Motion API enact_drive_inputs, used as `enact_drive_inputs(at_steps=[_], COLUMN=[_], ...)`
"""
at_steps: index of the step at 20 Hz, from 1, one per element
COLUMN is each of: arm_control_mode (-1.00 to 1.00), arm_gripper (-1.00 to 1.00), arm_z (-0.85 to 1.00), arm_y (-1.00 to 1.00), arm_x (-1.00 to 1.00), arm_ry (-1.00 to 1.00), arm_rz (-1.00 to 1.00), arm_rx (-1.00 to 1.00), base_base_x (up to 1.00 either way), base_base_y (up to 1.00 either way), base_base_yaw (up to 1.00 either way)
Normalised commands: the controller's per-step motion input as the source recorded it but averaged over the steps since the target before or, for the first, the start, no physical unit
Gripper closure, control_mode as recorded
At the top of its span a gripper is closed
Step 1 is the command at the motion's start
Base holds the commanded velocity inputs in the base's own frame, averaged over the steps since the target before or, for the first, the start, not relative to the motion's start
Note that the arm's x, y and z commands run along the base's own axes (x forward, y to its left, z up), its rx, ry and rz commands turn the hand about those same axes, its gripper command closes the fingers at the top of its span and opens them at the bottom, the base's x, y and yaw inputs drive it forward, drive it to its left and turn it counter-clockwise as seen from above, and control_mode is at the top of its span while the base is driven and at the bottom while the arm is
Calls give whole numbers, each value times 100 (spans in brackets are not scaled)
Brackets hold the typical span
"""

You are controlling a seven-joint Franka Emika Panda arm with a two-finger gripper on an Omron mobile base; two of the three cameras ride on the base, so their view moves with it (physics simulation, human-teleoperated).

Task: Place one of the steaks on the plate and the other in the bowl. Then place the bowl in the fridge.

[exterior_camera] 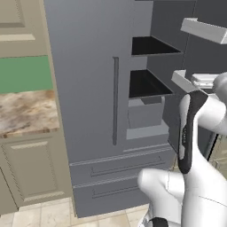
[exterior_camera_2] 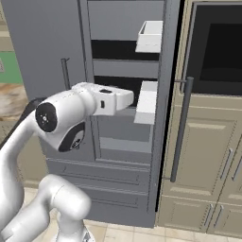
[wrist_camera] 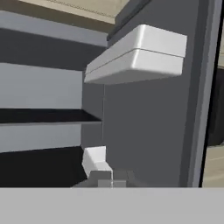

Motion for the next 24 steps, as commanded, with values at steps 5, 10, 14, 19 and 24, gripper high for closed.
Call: enact_drive_inputs(at_steps=[5, 10, 14, 19, 24], arm_control_mode=[-100, -100, -100, -100, -100], arm_gripper=[100, 100, -100, -100, -100], arm_z=[2, -25, -60, -58, -2], arm_y=[64, 44, 45, 8, 20], arm_x=[-9, -16, -39, -55, -59], arm_ry=[59, 36, 40, -13, -24], arm_rz=[1, 16, 15, 11, 8], arm_rx=[17, 0, 3, 5, 15], base_base_x=[0, 0, 0, 0, 0], base_base_y=[0, 0, 0, 0, 0], base_base_yaw=[0, 0, 0, 0, 0])
